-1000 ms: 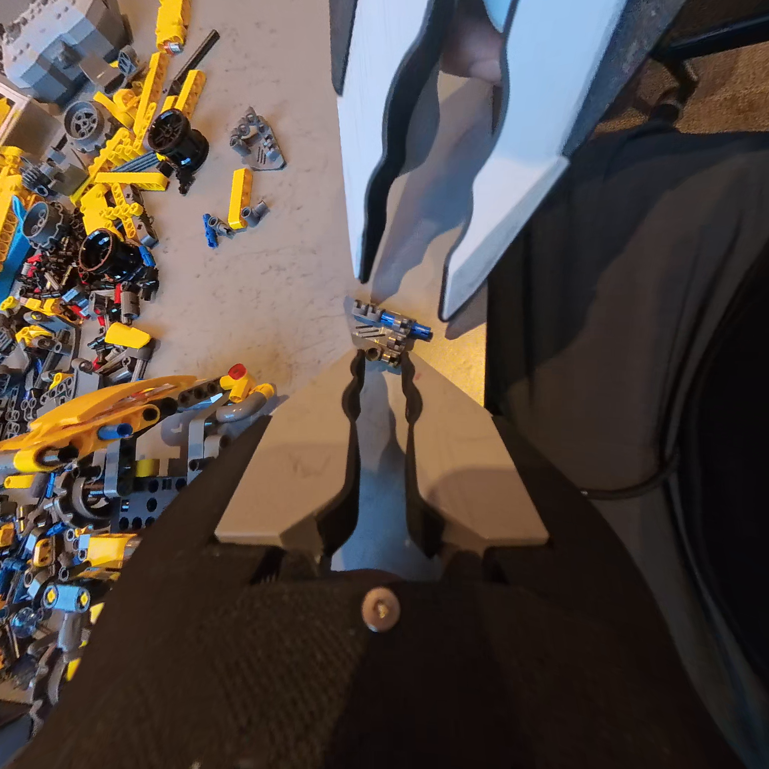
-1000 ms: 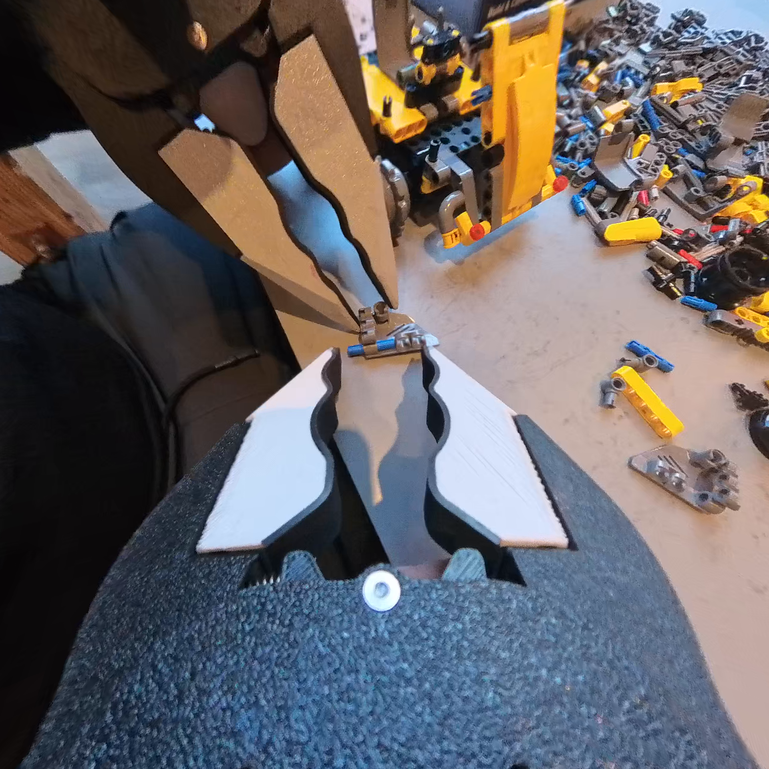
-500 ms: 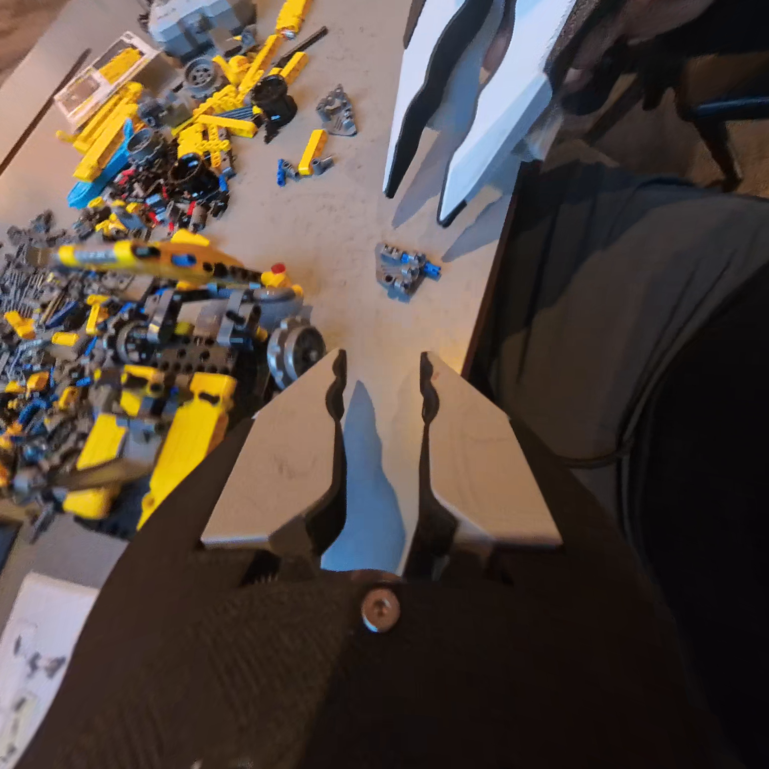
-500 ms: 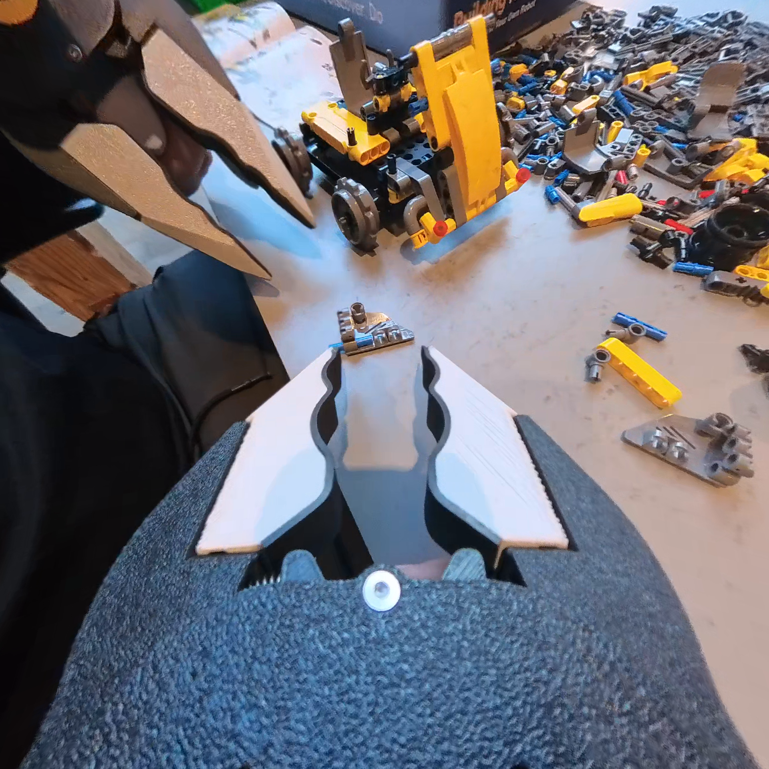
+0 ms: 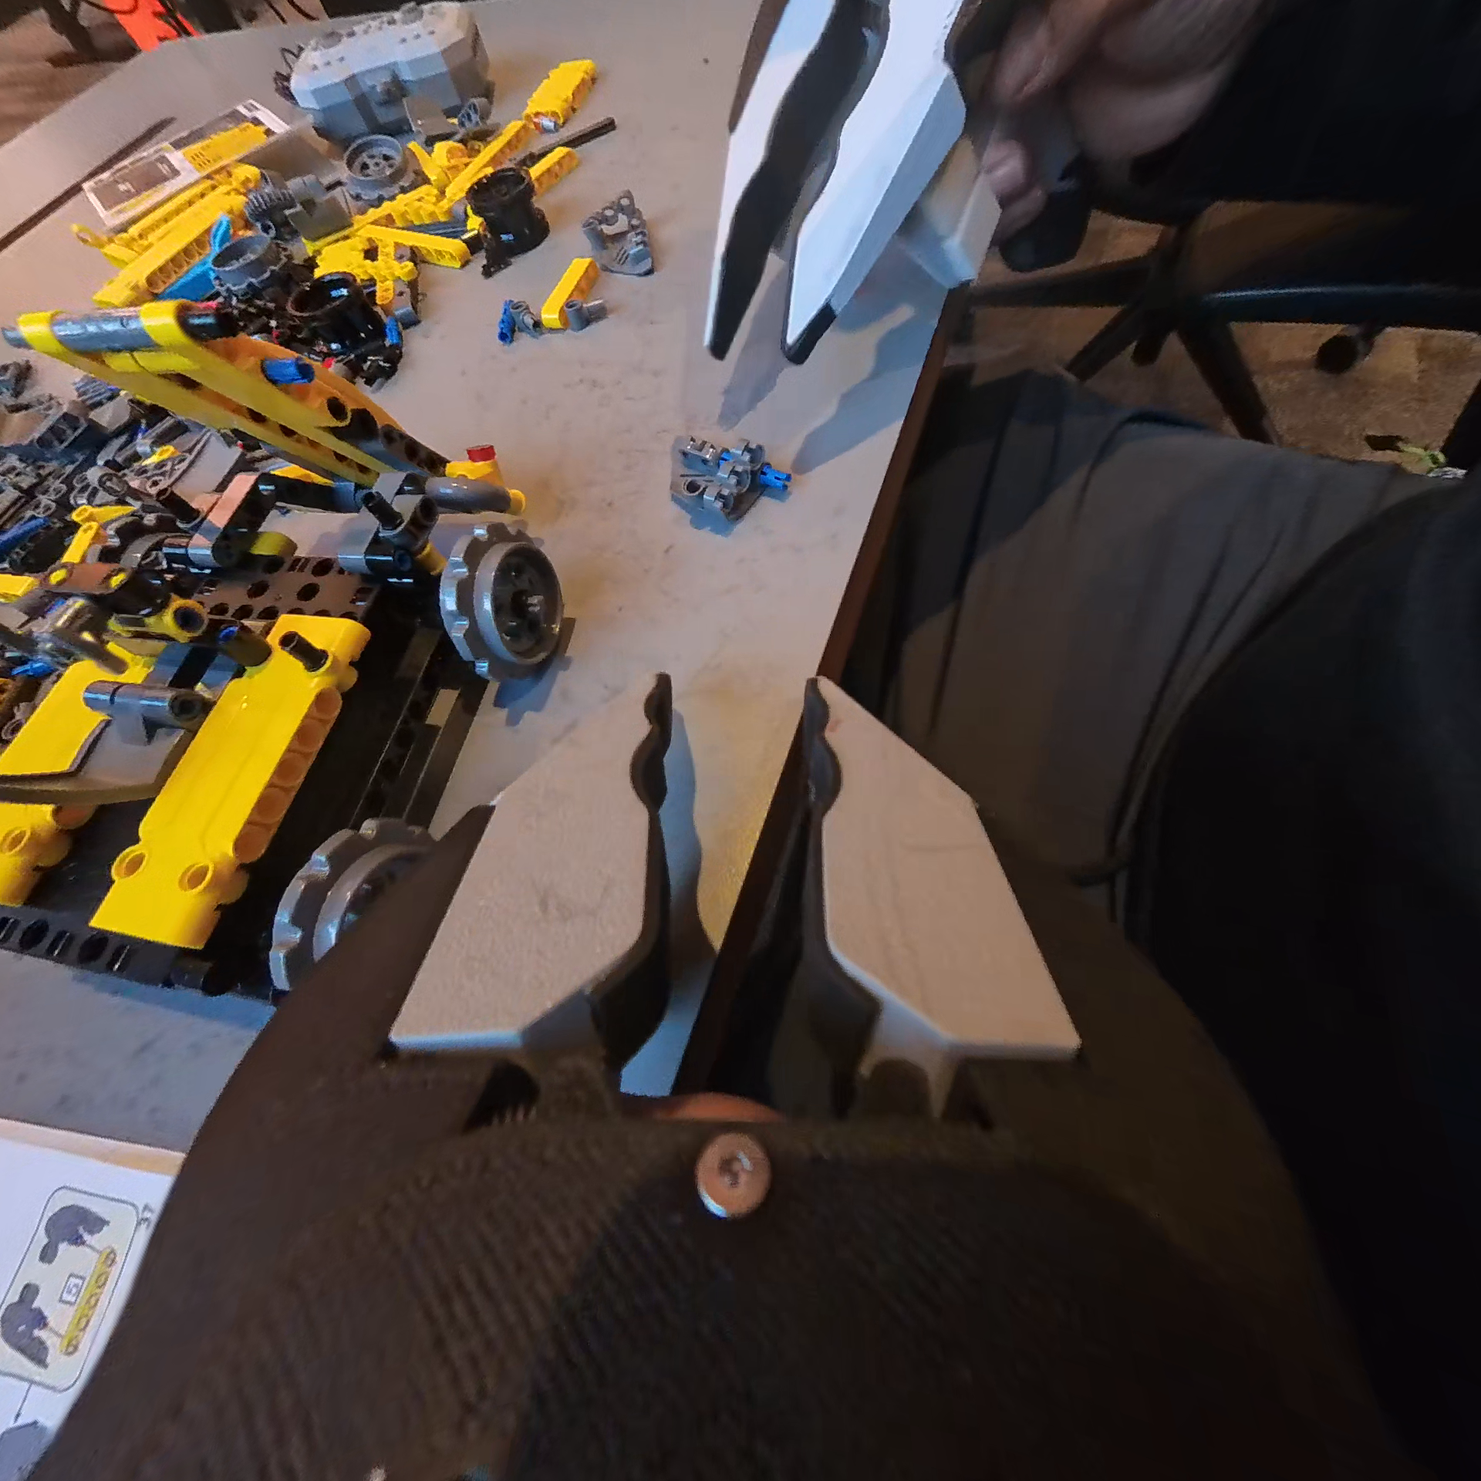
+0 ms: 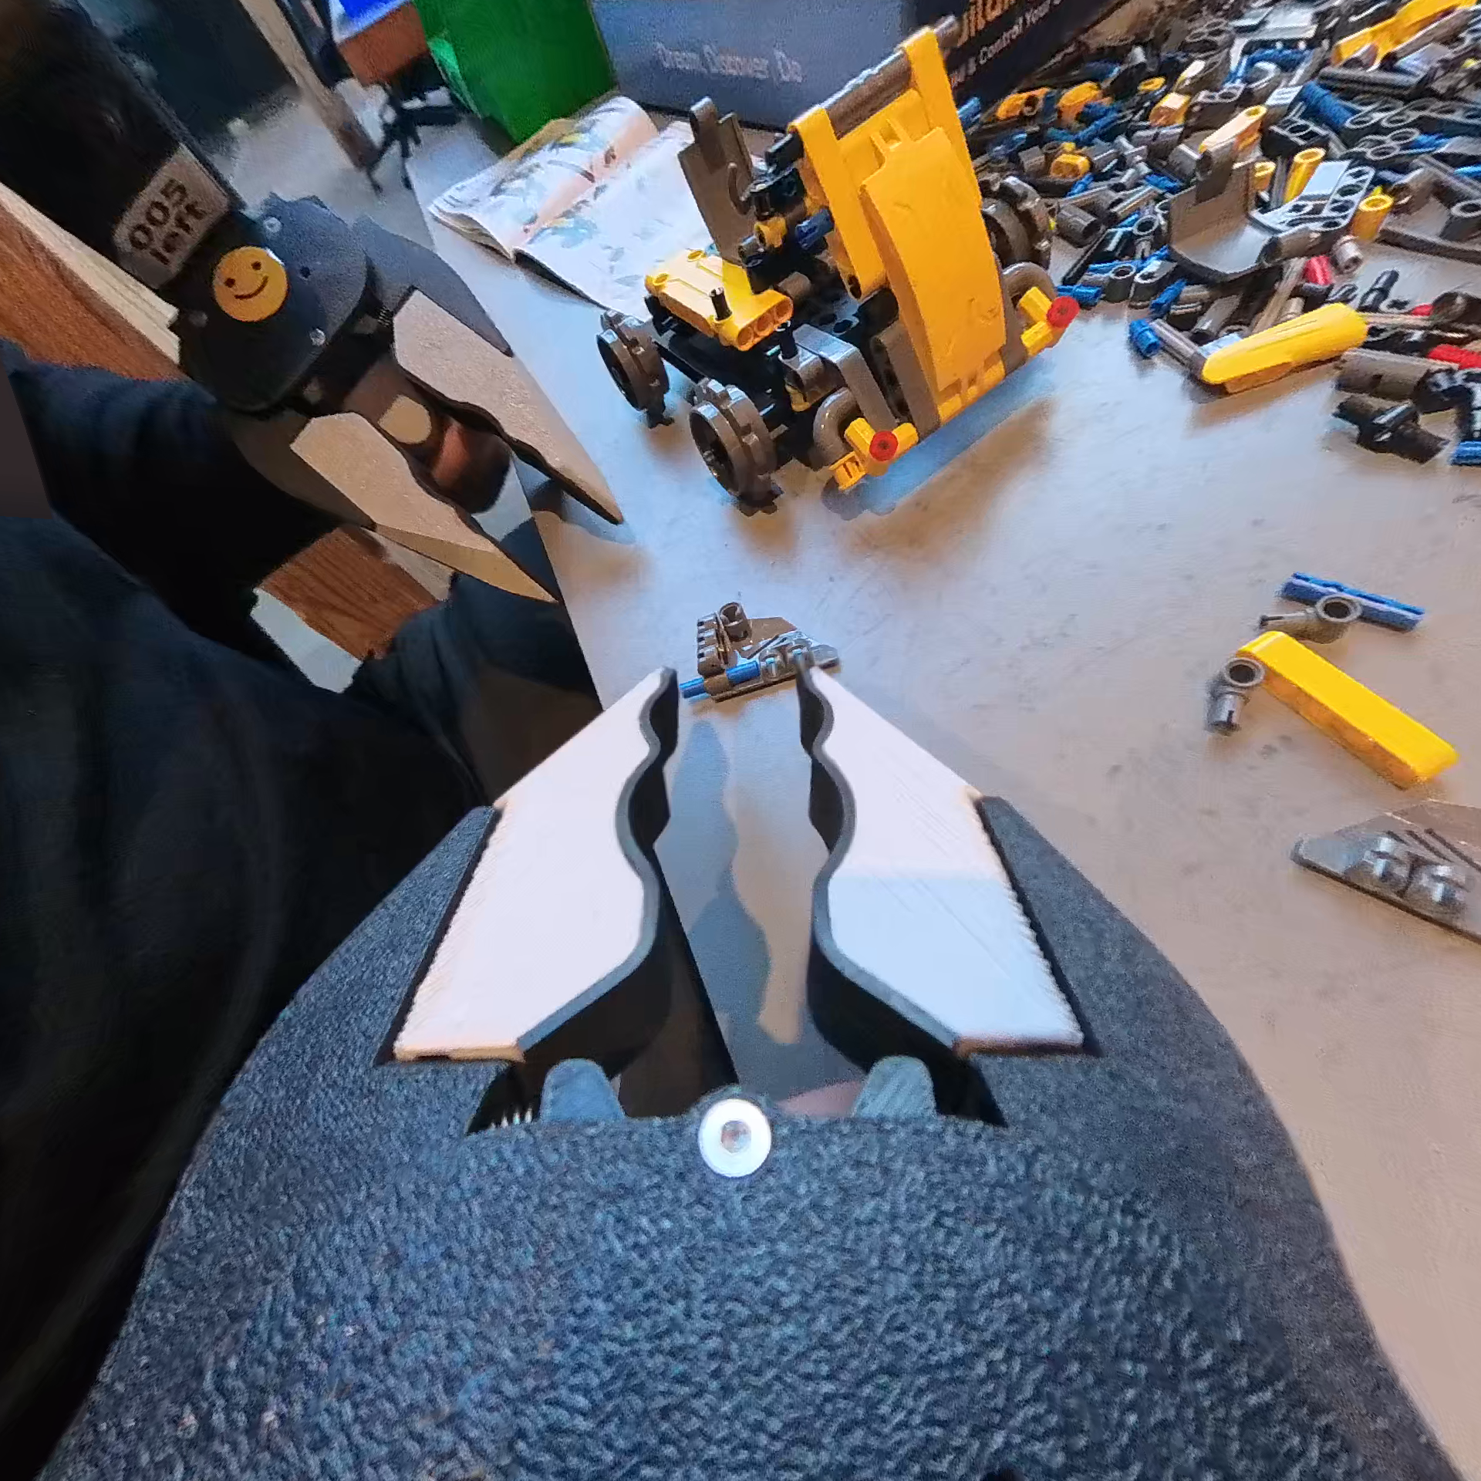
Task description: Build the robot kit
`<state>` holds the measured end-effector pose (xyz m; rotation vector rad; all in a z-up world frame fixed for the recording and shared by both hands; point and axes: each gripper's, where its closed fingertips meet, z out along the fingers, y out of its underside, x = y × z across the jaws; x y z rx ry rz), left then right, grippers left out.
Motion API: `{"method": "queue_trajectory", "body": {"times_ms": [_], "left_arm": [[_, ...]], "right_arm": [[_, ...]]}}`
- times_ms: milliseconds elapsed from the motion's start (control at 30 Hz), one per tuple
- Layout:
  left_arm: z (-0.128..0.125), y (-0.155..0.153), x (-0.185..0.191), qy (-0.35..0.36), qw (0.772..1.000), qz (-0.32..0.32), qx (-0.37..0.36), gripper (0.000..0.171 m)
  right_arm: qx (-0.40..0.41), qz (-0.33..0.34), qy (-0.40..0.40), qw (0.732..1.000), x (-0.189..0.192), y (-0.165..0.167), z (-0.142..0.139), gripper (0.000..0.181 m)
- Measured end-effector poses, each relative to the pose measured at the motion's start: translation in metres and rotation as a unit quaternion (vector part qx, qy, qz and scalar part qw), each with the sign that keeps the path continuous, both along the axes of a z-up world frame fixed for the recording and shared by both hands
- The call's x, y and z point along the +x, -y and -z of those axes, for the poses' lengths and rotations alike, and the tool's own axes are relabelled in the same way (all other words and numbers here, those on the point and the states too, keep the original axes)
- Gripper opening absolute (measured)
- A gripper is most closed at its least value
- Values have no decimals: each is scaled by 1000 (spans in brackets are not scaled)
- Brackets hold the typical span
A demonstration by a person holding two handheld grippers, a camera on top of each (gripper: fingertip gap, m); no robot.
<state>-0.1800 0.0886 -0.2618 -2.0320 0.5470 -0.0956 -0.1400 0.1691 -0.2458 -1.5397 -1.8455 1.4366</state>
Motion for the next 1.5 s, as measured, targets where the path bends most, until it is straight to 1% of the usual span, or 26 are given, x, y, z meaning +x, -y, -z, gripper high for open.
{"method": "queue_trajectory", "body": {"times_ms": [167,367,500,567,667,800,833,900,933,1000,1067,1167,1267,1400,1467,1500], "left_arm": [[-1,-1,0,-1,1000,-2,12,31],[-2,-1,0,2,1000,-3,16,31],[-2,-2,0,0,1000,-5,18,30],[-2,-3,0,2,1000,-7,19,30],[-3,-3,0,3,1000,-9,19,30],[-3,-3,-1,3,1000,-11,20,29],[-3,-4,-1,3,1000,-11,21,29],[-3,-4,-1,2,1000,-12,22,29],[-3,-4,-1,1,1000,-12,22,29],[-3,-4,-1,-2,1000,-12,24,29],[-3,-4,0,-5,1000,-12,26,29],[-3,-4,0,-7,1000,-12,27,29],[-3,-3,0,-7,1000,-11,27,29],[-3,-3,0,-6,1000,-9,27,30],[-2,-3,0,-6,1000,-9,27,30],[-2,-3,0,-7,1000,-9,27,30]], "right_arm": [[-58,-3,-11,998,-4,-1,-9,26],[-75,-7,-9,997,-5,-2,-11,26],[-92,1,-33,995,-4,-6,-20,26],[-96,18,-45,994,-5,-12,-24,26],[-86,62,-49,993,-7,-31,-26,25],[-72,145,-39,986,-7,-73,-31,24],[-54,164,-35,984,-7,-84,-32,24],[15,200,-12,980,-9,-106,-29,24],[50,202,3,978,-11,-112,-27,24],[123,200,36,971,-15,-119,-16,15],[165,182,61,967,-19,-116,-6,15],[176,162,80,968,-25,-107,3,15],[186,168,97,963,-26,-111,10,16],[189,158,118,962,-27,-108,21,18],[195,156,122,961,-28,-108,25,14],[196,153,125,961,-28,-107,26,7]]}}
